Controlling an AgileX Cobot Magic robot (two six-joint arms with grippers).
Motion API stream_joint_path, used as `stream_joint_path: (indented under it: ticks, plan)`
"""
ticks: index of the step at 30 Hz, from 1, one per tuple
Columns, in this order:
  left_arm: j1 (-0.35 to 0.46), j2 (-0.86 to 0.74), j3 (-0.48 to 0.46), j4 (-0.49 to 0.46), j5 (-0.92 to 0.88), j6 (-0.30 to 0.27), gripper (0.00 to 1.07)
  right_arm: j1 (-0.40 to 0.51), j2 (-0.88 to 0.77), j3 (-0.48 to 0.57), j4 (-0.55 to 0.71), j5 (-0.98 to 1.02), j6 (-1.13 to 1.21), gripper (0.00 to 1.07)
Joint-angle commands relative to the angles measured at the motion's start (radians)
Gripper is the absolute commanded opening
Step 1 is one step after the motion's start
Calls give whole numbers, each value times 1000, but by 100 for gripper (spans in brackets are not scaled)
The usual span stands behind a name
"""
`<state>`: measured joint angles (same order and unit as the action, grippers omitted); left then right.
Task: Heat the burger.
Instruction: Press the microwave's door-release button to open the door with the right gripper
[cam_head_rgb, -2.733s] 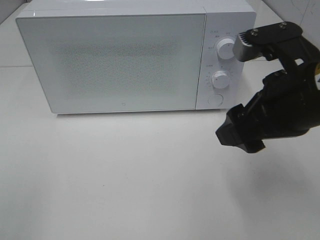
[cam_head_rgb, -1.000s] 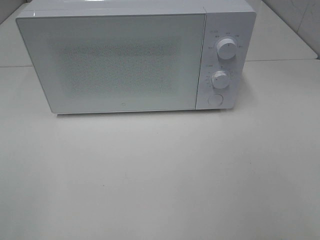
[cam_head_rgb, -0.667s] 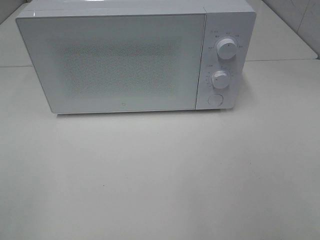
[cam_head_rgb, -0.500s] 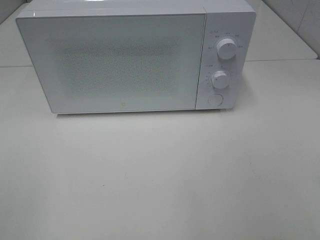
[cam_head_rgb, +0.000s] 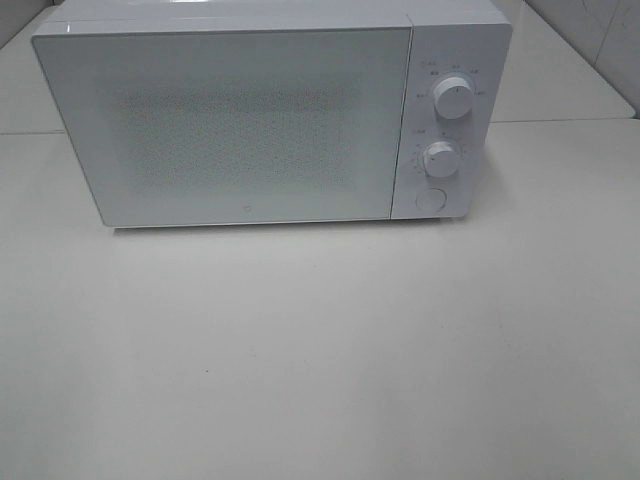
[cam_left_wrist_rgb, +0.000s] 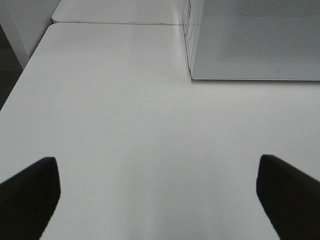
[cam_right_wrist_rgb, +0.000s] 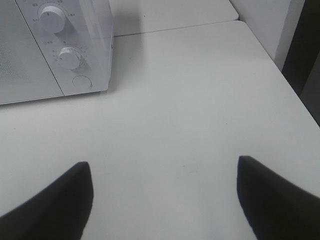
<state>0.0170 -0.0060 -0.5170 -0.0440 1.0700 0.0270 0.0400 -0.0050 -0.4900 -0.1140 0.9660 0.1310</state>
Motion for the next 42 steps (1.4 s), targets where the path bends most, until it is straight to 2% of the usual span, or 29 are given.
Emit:
stream_joint_path:
  ticks: [1,8,19,35,37,38,40,41,42]
  plan:
    - [2,6,0,-2,0,-5,100,-7,-28,-2,-1,-3,-15,76]
    - [2,6,0,-2,0,-5,100,-7,7,-44,-1,-14,-15,76]
    - [2,6,0,-2,0,-5,100,-7,219,-65,-3,-229,-15,76]
    - [2,6,0,-2,0,-5,100,-7,566,-64,-1,-511,-14,65]
    - [2,6,0,-2,0,-5,100,-7,627,-64,-2,-565,2,58]
    - [2,6,0,-2,0,-5,100,-7,627,-64,-2,-565,2,58]
    - [2,6,0,-2,0,-5,100,-7,680,-50,-3,-635,21,47]
    - [2,6,0,-2,0,-5,100,-7,680,-50,-3,-635,21,47]
    - [2,6,0,-2,0,-5,100,-7,709,-27,-3,-700,37,36]
